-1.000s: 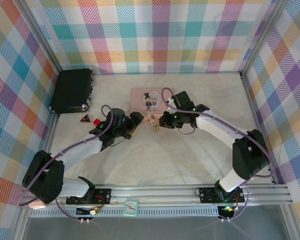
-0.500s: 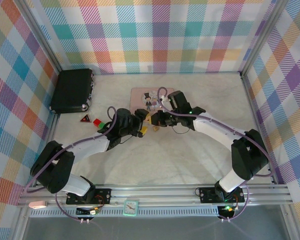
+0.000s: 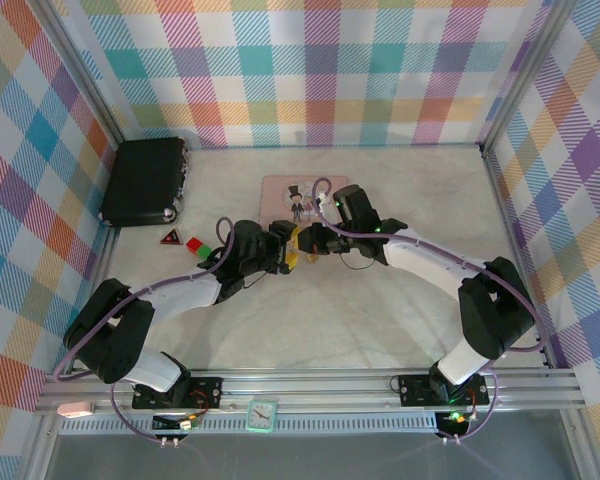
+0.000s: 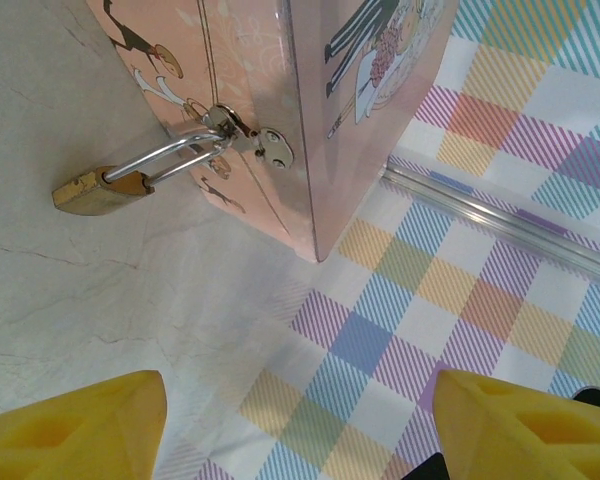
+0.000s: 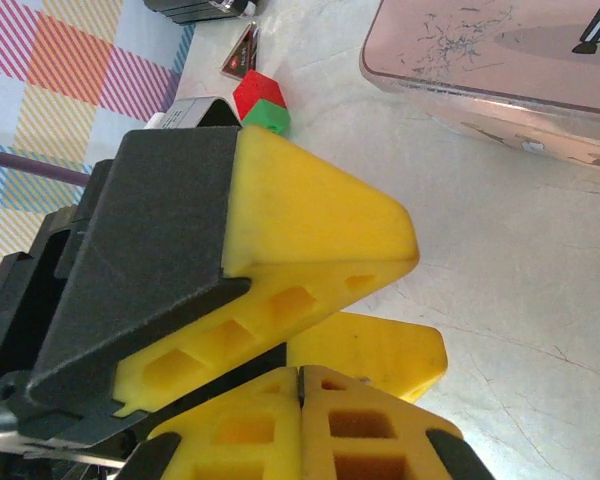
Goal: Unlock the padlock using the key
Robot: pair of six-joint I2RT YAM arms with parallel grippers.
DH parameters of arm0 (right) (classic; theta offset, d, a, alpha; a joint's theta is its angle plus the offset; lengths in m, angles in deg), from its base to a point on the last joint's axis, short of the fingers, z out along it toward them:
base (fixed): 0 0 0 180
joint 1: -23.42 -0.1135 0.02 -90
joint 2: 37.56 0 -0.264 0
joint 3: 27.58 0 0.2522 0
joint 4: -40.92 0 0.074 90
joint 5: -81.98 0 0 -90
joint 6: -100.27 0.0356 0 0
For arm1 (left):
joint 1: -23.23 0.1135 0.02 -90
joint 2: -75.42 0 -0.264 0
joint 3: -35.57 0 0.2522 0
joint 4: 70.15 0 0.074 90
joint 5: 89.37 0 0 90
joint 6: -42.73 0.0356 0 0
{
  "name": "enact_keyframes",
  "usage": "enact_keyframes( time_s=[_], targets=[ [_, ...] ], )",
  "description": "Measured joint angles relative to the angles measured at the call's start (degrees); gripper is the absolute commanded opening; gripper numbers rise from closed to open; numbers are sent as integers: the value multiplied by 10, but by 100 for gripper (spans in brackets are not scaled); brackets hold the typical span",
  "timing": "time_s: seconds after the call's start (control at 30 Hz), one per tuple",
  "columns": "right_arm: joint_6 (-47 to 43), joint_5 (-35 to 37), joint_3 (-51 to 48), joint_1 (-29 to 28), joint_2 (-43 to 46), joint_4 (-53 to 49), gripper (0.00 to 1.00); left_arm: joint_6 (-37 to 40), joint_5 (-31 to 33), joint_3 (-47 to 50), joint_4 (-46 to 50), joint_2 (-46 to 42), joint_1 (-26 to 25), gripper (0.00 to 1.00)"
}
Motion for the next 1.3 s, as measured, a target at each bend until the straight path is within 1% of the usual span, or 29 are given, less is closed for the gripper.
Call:
enact_keyframes(
  time_s=[0.17,0.33,0.43,0.53,0.63,0.7,0.73,0.8,0.83,0.87,0.9,0.97,1.03,1.13,1.23,1.3],
  targets=[
    [0,0,-4,0,0,2,0,-3,9,10,1,-5,0,52],
    [0,0,-7,0,0,2,0,-3,19,17,5,-17,0,41],
    [0,-2,-7,0,0,3,0,1,28,17,16,-24,0,31],
    [0,-4,-10,0,0,7,0,2,33,18,23,-26,0,18],
    [0,-4,-11,0,0,8,0,5,35,18,33,-26,0,0],
    [0,-6,-11,0,1,7,0,10,40,18,32,-26,0,0],
    [0,-6,-12,0,2,7,6,12,42,18,33,-27,1,0],
    [0,-2,-13,0,6,4,32,28,46,18,34,-30,1,0],
    [0,2,-13,0,9,1,39,45,49,18,35,-33,1,0],
    [0,7,-14,0,14,-2,50,68,53,16,41,-37,1,0],
    [-2,14,-15,0,20,-3,58,94,58,13,53,-42,1,0],
    [-3,26,-20,0,37,-6,67,158,68,-1,78,-53,0,0],
    [-2,35,-29,1,55,-8,71,227,79,-20,94,-66,0,0],
    [2,37,-38,6,75,-3,71,328,92,-45,99,-87,0,0],
    [15,22,-50,16,80,21,71,412,99,-50,73,-101,0,0],
    [30,5,-63,20,80,52,69,459,101,-45,38,-103,0,0]
  ],
)
